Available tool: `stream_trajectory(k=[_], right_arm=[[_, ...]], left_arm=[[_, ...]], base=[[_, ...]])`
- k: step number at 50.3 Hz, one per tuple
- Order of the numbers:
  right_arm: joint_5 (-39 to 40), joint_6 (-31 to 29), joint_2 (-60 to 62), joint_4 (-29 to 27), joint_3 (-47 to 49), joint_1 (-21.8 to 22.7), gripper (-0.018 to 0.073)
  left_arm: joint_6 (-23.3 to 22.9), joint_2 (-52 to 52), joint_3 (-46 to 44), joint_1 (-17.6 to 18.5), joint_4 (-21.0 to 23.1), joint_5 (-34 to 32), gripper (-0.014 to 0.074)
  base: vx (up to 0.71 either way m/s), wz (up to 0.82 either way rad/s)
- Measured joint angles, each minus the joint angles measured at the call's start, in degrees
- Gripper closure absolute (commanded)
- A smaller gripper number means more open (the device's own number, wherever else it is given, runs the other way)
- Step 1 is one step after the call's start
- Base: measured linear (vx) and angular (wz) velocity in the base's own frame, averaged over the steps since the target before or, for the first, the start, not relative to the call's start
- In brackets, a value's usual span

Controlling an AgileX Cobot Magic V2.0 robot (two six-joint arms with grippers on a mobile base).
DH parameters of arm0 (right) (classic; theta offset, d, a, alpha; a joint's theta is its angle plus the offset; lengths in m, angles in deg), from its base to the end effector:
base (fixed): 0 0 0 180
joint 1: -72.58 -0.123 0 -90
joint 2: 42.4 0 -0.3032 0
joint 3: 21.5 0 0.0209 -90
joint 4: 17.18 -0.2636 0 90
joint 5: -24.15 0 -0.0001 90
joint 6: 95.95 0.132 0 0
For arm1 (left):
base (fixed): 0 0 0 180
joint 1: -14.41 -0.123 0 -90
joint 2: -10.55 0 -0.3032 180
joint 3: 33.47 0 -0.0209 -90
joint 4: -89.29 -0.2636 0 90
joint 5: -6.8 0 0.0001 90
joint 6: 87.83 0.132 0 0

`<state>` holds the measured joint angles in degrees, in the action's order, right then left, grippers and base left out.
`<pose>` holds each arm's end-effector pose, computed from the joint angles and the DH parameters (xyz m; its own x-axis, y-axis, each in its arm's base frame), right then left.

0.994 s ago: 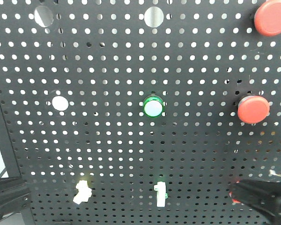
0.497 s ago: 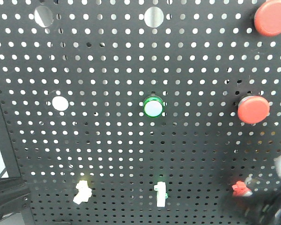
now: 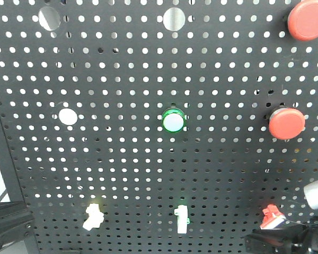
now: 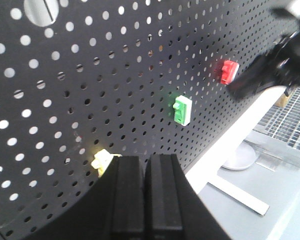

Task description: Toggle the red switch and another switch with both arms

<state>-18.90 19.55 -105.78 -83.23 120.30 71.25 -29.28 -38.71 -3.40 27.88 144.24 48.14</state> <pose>0.2117 0.0874 0.3064 -0.4772 -0.0900 -0.8742 -0.5963 0.7639 0.2468 0.1428 -0.1077 0.3912 -0.1237 0.2036 -0.9712 0.7411 0.6698 0.0461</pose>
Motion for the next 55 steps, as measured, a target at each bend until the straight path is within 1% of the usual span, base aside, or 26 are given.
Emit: stream_trajectory(k=[8,13,18,23,25,28,31,36,37,38,40,45,50,55], right_arm=[[1.15,-3.13,6.66,-4.04,0.00,0.00,0.0566],[3.98,-3.79,12.23,-5.05,0.00,0.00,0.0566],[8.78,-3.27,19.26,-4.71,0.00,0.00,0.0566],[13.77,0.20,26.12,-1.85,0.00,0.00,0.0566],[15.74,2.55,28.86,0.96,0.00,0.00,0.0566],[17.45,6.35,32.26,6.83,0.00,0.00,0.0566],[17.78,12.01,35.28,13.26,0.00,0.00,0.0566],[16.59,23.30,39.58,27.22,0.00,0.00,0.0566],[16.12,25.88,39.98,29.21,0.00,0.00,0.0566],[15.42,29.29,40.69,33.16,0.00,0.00,0.0566],[14.50,34.24,41.47,38.65,0.00,0.00,0.0566],[12.87,44.54,42.20,49.91,0.00,0.00,0.0566],[12.52,50.30,42.20,55.65,0.00,0.00,0.0566],[11.35,52.58,42.20,57.35,0.00,0.00,0.0566]], left_arm=[[-0.05,0.00,0.00,0.00,-0.05,0.13,0.0594],[-0.05,0.00,0.00,0.00,-0.05,0.13,0.0594],[-0.05,0.31,0.00,0.00,-0.06,0.13,0.0594],[-0.05,2.03,2.00,0.00,0.00,-1.48,0.0594],[-0.05,3.14,3.85,0.00,0.00,-2.66,0.0594],[-0.05,5.86,7.04,0.00,0.00,-5.48,0.0594],[-0.05,9.33,11.20,0.00,0.06,-8.31,0.0594],[-0.81,15.35,17.93,0.00,0.42,-11.93,0.0594],[-1.10,16.45,19.09,0.00,0.41,-12.24,0.0594],[-1.38,17.16,20.18,0.00,0.43,-12.78,0.0594],[-1.88,19.13,21.82,0.00,0.48,-13.92,0.0594],[-2.75,22.66,24.88,0.00,0.55,-16.11,0.0594],[-2.81,24.00,25.76,0.00,0.63,-17.28,0.0594],[-2.86,24.05,25.76,0.00,0.68,-17.22,0.0594]], base=[[0.00,0.00],[0.00,0.00],[0.00,0.00],[0.00,0.00],[0.00,0.00],[0.00,0.00],[0.00,0.00],[0.00,0.00],[0.00,0.00],[0.00,0.00],[0.00,0.00],[0.00,0.00],[0.00,0.00],[0.00,0.00]])
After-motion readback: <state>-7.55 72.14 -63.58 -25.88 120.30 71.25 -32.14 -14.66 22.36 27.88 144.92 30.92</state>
